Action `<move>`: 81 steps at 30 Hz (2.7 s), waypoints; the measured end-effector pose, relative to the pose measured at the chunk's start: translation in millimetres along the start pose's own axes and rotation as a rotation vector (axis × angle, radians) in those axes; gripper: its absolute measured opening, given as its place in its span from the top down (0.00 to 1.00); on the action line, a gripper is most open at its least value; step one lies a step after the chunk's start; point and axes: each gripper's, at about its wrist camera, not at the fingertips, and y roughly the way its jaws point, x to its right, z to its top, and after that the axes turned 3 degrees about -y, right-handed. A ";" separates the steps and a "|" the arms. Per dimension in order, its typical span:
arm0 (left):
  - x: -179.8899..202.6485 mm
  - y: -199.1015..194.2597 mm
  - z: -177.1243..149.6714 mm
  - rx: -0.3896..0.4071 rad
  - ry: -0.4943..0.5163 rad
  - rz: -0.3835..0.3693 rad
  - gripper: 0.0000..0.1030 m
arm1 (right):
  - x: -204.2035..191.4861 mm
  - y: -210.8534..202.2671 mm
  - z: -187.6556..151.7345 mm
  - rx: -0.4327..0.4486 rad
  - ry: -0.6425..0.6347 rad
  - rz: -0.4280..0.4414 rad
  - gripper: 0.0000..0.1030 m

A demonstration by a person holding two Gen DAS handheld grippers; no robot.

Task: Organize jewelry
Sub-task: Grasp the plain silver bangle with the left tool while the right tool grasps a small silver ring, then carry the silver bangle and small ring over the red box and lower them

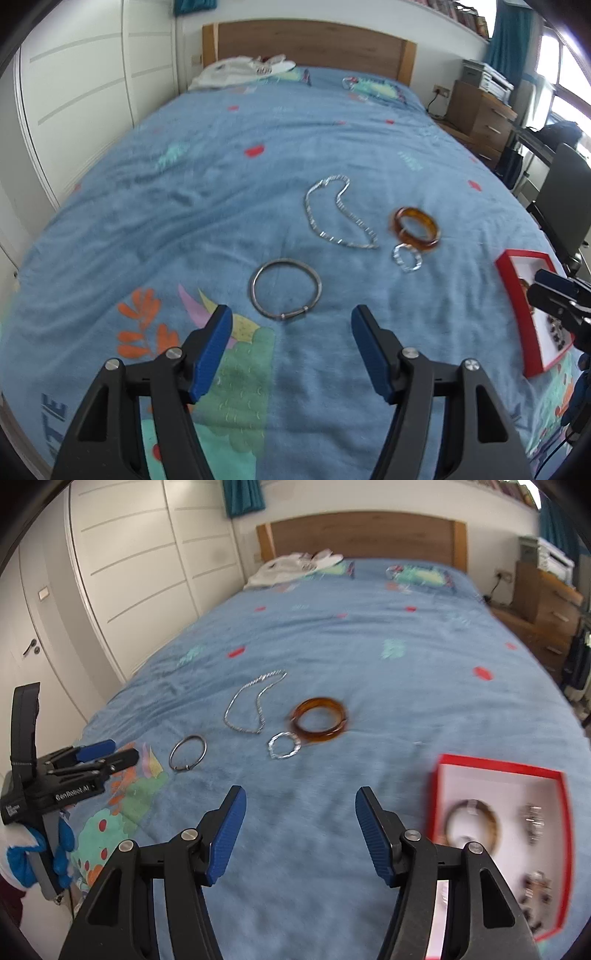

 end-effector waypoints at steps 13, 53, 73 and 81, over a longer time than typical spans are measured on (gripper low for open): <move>1.2 70.8 1.3 -0.074 0.013 -0.037 0.37 | -9.8 111.6 12.2 -0.123 0.030 0.061 0.41; 28.7 71.8 -3.2 -0.038 0.040 -0.003 0.32 | -3.5 100.4 0.7 -0.070 0.039 0.102 0.63; 203.3 -3.0 -17.9 0.020 0.208 -0.207 0.32 | 119.1 -54.7 -50.5 0.043 0.161 -0.090 0.63; 285.2 3.5 -32.3 -0.012 0.305 -0.288 0.32 | 179.7 -71.7 -79.8 0.000 0.200 -0.157 0.63</move>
